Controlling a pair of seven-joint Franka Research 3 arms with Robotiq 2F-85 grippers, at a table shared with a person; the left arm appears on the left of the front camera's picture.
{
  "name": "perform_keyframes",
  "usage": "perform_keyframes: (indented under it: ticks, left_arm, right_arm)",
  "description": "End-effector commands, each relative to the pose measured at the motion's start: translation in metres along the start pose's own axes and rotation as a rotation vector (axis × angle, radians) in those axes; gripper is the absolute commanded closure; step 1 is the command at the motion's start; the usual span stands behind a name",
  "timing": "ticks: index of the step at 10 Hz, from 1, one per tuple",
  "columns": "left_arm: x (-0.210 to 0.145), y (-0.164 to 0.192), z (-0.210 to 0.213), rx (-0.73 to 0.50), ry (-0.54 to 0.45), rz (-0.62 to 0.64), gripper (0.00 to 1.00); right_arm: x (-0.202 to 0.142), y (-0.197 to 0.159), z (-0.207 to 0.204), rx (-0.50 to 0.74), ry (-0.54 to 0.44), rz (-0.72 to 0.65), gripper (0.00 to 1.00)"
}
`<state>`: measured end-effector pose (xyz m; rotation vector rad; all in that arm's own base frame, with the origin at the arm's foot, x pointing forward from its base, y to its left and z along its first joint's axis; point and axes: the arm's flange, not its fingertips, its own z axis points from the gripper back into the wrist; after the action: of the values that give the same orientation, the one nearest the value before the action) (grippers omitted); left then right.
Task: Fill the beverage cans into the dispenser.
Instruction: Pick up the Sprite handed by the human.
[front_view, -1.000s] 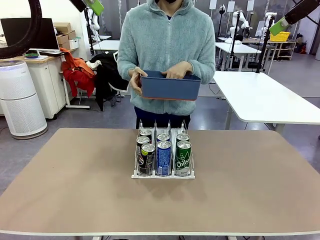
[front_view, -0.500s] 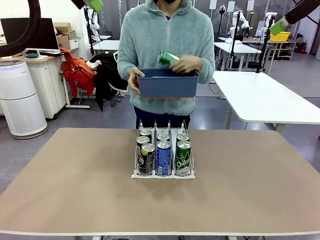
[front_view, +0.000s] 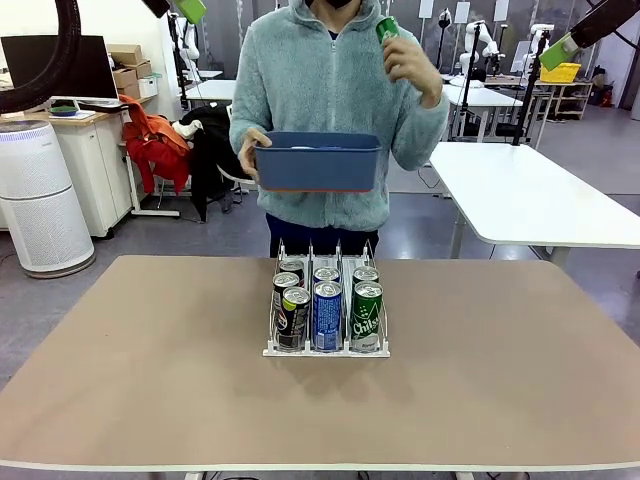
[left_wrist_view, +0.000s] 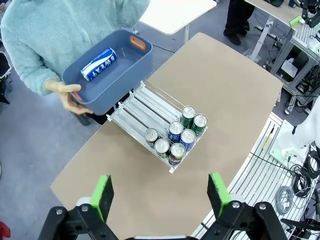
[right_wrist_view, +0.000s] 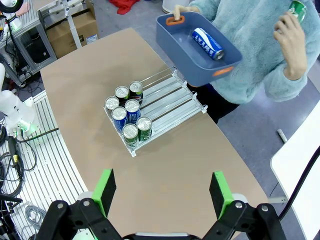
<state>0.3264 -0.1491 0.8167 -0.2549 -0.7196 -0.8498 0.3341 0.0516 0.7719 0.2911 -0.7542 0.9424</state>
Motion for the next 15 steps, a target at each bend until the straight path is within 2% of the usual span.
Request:
perform_keyframes:
  ticks: [1, 15]
  left_arm:
    - [-0.0020, -0.0003, 0.0011, 0.005, 0.004, 0.005, 0.00]
    - [-0.0020, -0.0003, 0.0011, 0.005, 0.004, 0.005, 0.00]
  right_arm:
    - [-0.0002, -0.0004, -0.0010, -0.007, -0.005, -0.001, 0.00]
    - [-0.0002, -0.0004, -0.0010, -0.007, -0.005, -0.001, 0.00]
